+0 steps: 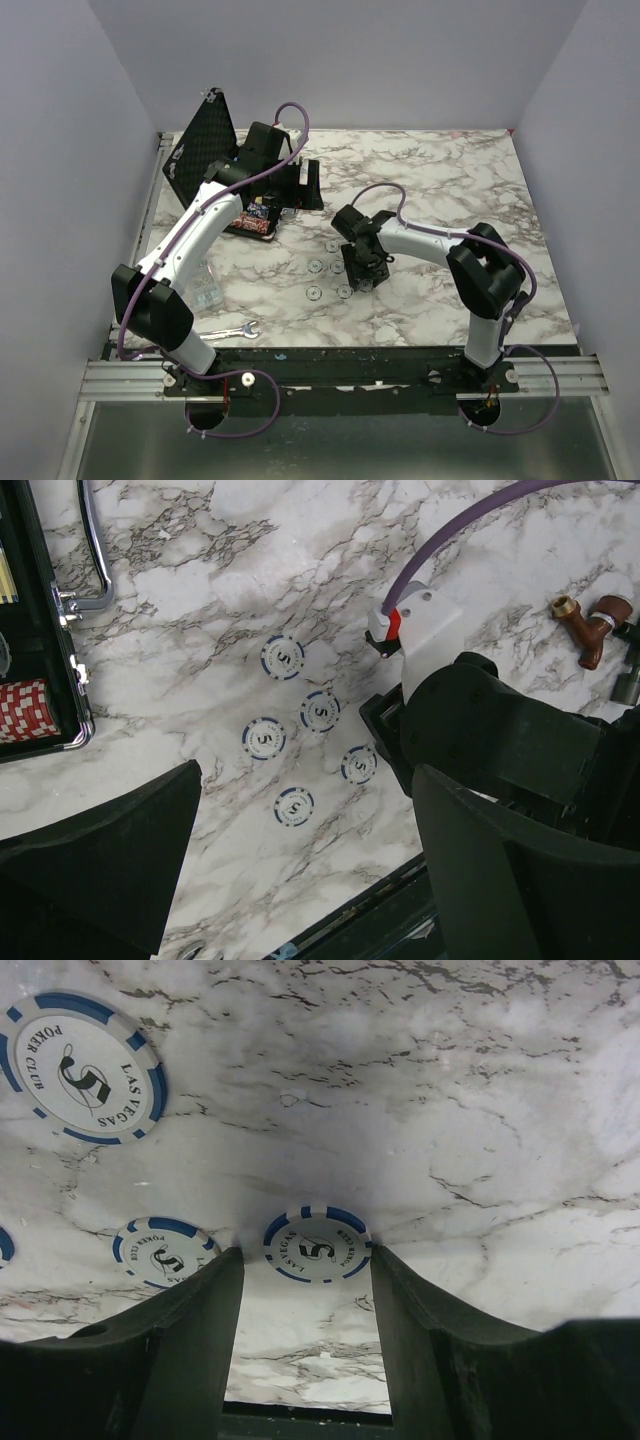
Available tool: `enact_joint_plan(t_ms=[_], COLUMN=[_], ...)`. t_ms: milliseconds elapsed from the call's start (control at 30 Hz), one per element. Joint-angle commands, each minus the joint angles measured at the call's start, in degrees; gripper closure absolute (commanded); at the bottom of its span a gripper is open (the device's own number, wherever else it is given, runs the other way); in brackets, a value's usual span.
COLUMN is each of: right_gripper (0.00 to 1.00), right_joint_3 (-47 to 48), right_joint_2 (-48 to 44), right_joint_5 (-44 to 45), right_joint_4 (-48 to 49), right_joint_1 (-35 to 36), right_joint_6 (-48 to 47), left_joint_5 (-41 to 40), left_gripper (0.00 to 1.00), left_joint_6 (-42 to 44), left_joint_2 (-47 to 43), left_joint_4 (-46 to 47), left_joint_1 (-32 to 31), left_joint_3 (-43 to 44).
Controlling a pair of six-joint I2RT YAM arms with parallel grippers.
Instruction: Pack up texas hold em set
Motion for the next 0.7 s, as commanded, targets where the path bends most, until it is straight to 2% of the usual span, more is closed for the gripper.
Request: enact_joint_plan(t_ms=[0,433,667], right_gripper=[0.44,0.45,0.57], right_joint_3=[2.1,3.7,5.3], right_joint_2=[4.6,9.5,11.5], right_joint_5=[-3.8,-4.4,-2.4], right_joint_4=[-2.9,-3.7,-5.3], right_joint_1=[0.2,-2.1,-2.1], right_joint_6=[-2.8,-5.3,-6.1], left_joint_5=[0.1,0.7,0.8], left_gripper=[0.15,0.15,0.15], left_joint_6=[0.7,0.7,0.7], left_joint_2=[-0.7,-0.8,-0.8], left_joint_4=[-0.3,-0.2,-0.2], left_joint_1=[-0.5,-0.5,-0.5], left_joint_3=[1.0,1.0,1.0])
